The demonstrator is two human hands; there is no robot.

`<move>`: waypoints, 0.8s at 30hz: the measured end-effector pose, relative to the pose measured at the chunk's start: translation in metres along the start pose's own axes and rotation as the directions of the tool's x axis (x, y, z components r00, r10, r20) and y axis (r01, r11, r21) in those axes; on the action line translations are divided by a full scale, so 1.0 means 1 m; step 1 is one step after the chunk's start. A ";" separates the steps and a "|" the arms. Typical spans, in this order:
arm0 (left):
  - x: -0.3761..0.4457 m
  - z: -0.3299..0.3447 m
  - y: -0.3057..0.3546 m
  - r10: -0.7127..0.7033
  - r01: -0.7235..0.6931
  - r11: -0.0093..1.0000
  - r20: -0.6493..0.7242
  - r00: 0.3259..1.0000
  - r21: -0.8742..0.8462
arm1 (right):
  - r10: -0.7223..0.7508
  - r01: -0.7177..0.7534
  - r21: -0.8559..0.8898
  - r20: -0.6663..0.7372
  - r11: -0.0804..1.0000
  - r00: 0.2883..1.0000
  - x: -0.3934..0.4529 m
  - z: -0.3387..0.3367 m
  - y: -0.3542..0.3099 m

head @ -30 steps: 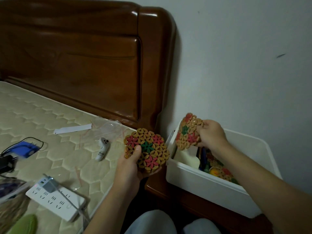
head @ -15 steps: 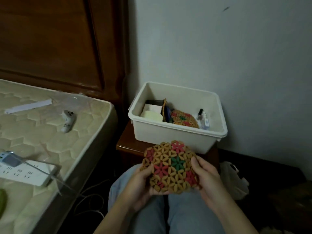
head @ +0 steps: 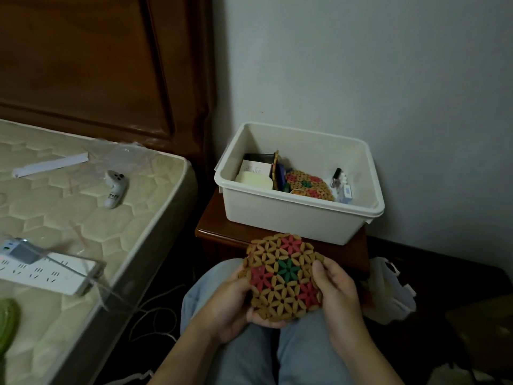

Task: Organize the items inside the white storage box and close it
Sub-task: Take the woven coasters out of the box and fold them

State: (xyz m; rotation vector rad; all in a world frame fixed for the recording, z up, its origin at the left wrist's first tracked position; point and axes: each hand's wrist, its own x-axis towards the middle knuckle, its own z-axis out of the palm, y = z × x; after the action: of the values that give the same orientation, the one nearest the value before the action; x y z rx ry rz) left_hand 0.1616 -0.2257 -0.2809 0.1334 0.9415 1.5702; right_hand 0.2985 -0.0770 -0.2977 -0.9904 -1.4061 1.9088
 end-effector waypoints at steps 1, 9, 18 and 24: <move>0.000 0.000 0.000 -0.007 0.007 1.000 0.007 1.000 -0.013 | -0.021 0.020 -0.019 -0.044 1.000 0.999 0.001 0.003 0.002; 0.008 -0.005 -0.001 -0.058 0.055 0.998 0.133 0.989 0.022 | -0.168 0.110 -0.318 -0.159 0.941 0.973 0.000 0.011 0.011; 0.002 0.003 0.001 0.021 -0.023 0.999 0.044 0.999 0.047 | -0.081 0.050 -0.234 -0.123 0.971 0.989 -0.001 0.003 0.003; 0.000 0.011 0.007 -0.004 -0.006 0.992 0.077 0.997 0.126 | -0.091 0.082 -0.313 -0.013 0.946 0.996 0.004 0.013 -0.017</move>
State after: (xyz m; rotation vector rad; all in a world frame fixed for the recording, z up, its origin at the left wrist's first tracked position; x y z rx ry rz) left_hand 0.1622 -0.2200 -0.2693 0.2816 0.9805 1.4956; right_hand 0.2856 -0.0760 -0.2795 -1.0736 -1.7433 1.6334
